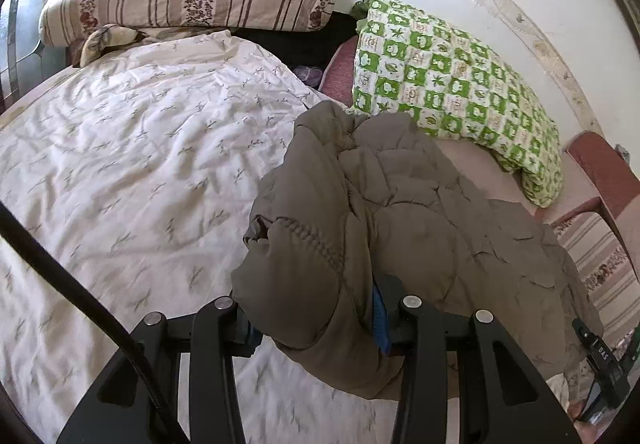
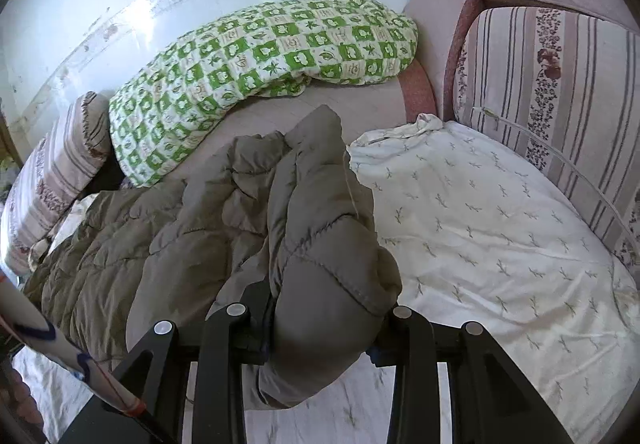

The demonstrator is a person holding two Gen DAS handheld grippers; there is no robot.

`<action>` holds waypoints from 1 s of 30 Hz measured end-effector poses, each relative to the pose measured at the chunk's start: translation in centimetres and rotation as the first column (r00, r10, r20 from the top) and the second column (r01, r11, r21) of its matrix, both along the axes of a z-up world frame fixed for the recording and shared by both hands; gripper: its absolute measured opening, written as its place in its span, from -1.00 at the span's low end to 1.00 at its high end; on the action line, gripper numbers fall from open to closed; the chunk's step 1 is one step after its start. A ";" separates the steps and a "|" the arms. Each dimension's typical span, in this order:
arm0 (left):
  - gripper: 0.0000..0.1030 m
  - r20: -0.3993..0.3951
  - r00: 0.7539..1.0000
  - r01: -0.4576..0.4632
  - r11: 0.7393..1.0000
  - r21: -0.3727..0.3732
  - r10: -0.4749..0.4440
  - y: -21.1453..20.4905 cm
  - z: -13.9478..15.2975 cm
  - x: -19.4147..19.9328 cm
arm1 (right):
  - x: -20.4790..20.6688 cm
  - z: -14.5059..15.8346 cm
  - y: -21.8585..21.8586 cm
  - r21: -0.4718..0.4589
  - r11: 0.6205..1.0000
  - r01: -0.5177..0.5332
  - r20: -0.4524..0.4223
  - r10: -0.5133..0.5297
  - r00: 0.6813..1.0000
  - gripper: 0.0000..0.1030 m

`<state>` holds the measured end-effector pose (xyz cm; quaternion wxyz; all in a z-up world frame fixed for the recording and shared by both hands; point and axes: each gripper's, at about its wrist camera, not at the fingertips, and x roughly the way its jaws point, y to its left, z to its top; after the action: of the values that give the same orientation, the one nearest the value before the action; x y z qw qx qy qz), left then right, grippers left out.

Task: Fold large clothes

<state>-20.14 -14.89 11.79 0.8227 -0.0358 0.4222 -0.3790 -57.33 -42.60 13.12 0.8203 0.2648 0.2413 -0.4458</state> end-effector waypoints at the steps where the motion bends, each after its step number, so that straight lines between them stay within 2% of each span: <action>1: -0.21 0.000 1.000 0.000 1.000 0.004 0.000 0.6 0.2 -0.6 | -0.4 0.2 0.5 0.002 1.000 -0.003 0.005 0.003 1.000 -0.29; 5: -0.21 0.014 1.000 -0.006 1.000 0.004 0.006 3.8 0.9 -3.4 | -2.7 0.7 3.3 -0.001 1.000 -0.014 0.009 0.014 1.000 -0.29; 9: -0.20 0.005 1.000 -0.014 1.000 0.022 0.014 6.1 -0.3 -5.5 | -5.1 -0.9 4.8 0.053 0.999 -0.004 0.012 0.004 1.000 -0.29; 13: -0.10 -0.046 0.998 -0.027 0.998 0.065 0.030 6.4 -2.7 -5.6 | -6.7 -5.3 2.9 0.249 0.968 0.033 0.021 -0.040 0.999 -0.19; 16: 0.17 -0.122 0.990 -0.059 0.994 0.094 0.071 7.0 -4.4 -4.7 | -8.1 -7.7 1.3 0.384 0.922 0.044 0.063 -0.073 0.995 0.05; 18: 0.26 -0.174 0.979 -0.096 0.992 0.082 0.109 8.1 -5.0 -3.8 | -9.7 -8.6 0.7 0.458 0.887 0.062 0.120 -0.130 0.984 0.48; 19: 0.27 -0.179 0.976 -0.115 0.990 0.078 0.128 8.5 -5.0 -3.5 | -10.5 -8.9 0.6 0.484 0.871 0.079 0.129 -0.160 0.979 0.57; 21: 0.27 -0.187 0.970 -0.145 0.988 0.056 0.153 9.5 -4.4 -3.0 | -12.3 -9.1 0.5 0.519 0.849 0.101 0.167 -0.217 0.962 0.62; 23: 0.27 -0.153 0.968 -0.195 0.979 0.055 0.201 10.4 -3.6 -2.7 | -13.6 -8.2 0.7 0.495 0.855 0.156 0.155 -0.263 0.952 0.62; 26: 0.27 -0.064 0.955 -0.286 0.957 0.055 0.289 11.2 -2.2 -2.6 | -14.2 -5.1 1.5 0.314 0.911 0.268 0.071 -0.304 0.950 0.61; 28: 0.27 -0.009 0.955 -0.297 0.954 0.036 0.298 10.9 -1.2 -2.9 | -13.6 -3.2 1.8 0.228 0.945 0.235 0.100 -0.263 0.960 0.52; 30: 0.27 0.076 0.968 -0.240 0.971 0.023 0.237 9.1 0.4 -4.2 | -10.7 -1.4 2.9 0.132 0.985 0.109 0.109 -0.123 0.986 0.12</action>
<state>-24.30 -5.80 12.21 0.8776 -0.0592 0.3906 -0.2715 -68.05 -39.73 11.69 0.7873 0.3551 0.2045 -0.4607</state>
